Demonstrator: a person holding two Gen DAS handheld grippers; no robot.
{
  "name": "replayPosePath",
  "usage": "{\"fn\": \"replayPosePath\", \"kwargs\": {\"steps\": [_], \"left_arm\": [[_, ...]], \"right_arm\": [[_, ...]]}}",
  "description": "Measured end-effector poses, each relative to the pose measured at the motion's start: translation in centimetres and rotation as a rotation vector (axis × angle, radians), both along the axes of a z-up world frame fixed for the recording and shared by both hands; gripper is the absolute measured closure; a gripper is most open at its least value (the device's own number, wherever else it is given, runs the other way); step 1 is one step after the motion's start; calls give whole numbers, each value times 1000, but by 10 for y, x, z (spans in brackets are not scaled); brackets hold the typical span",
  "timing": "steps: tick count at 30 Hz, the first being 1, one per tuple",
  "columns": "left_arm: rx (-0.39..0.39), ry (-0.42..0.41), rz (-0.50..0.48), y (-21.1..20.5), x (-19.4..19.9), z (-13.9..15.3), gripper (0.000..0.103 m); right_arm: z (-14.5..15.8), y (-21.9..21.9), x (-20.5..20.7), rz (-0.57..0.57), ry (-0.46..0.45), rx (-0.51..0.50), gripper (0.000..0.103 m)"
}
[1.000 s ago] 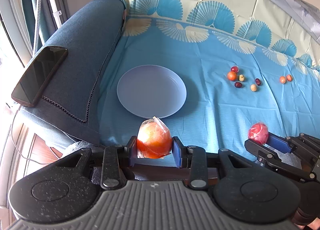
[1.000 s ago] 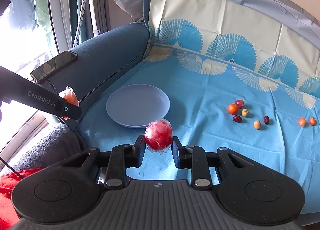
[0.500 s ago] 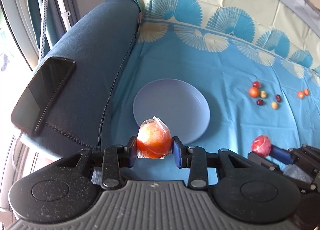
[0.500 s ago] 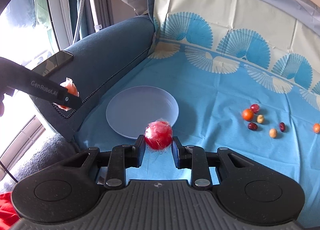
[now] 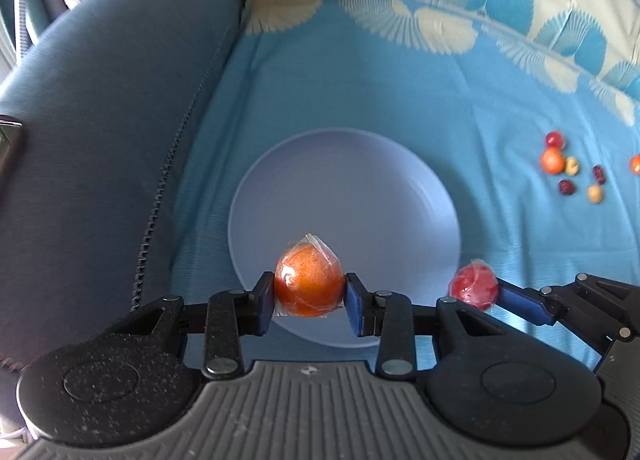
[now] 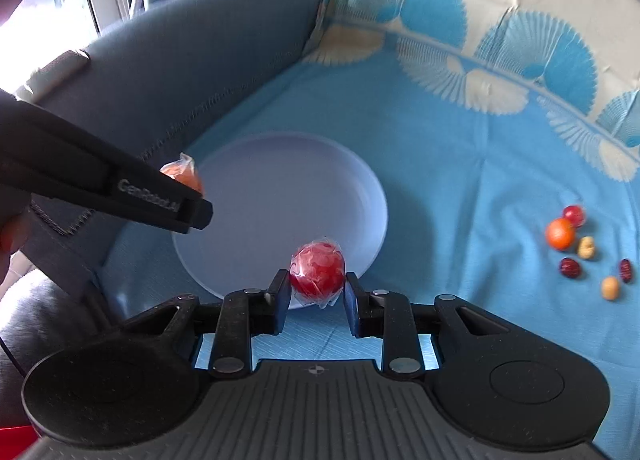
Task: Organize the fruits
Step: 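Carry both bagged fruits to the plate and open both tools to release them, then lift both tools back from the plate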
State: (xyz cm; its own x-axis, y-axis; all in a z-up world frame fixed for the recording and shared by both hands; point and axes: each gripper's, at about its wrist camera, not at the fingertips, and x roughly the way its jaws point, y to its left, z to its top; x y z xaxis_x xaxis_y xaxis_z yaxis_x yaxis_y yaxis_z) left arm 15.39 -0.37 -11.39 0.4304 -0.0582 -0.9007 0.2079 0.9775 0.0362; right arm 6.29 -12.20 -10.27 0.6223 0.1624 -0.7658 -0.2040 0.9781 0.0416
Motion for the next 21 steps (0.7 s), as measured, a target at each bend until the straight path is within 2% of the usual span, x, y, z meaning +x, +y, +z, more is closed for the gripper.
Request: {"fn": "replayPosePath", "kwargs": {"steps": [4,6,7,8,9,10,11,13,17,21], "left_arm": [[17,13,-16,-2,16,-21,63],[-2,13,-10,2,22,-30,62],[-9,10,-8,3,25,-32,52],[-9,4,-10,5,26,-30,42],[-5,-14,-12,6,26,-26,15],[3,-45,-8,7,23,-19,0],[7,-85,-1,9,18,-9,0],[1,-130,-7,15,3,10,0],[-13,-135,64,32,-41,33,0],[-18,-111,98,42,-86,43,0]], "right_arm": [[-18,6,16,20,38,-11,73],[-25,10,25,29,46,-21,73],[-27,12,29,31,45,-25,72],[-28,14,31,37,38,-31,66],[-27,16,34,45,35,-40,57],[-23,17,35,48,28,-48,35],[-17,16,33,40,8,-52,18],[-1,12,20,24,-42,-62,8],[23,-7,-24,14,-32,-41,1],[35,-11,-78,1,32,-6,1]]}}
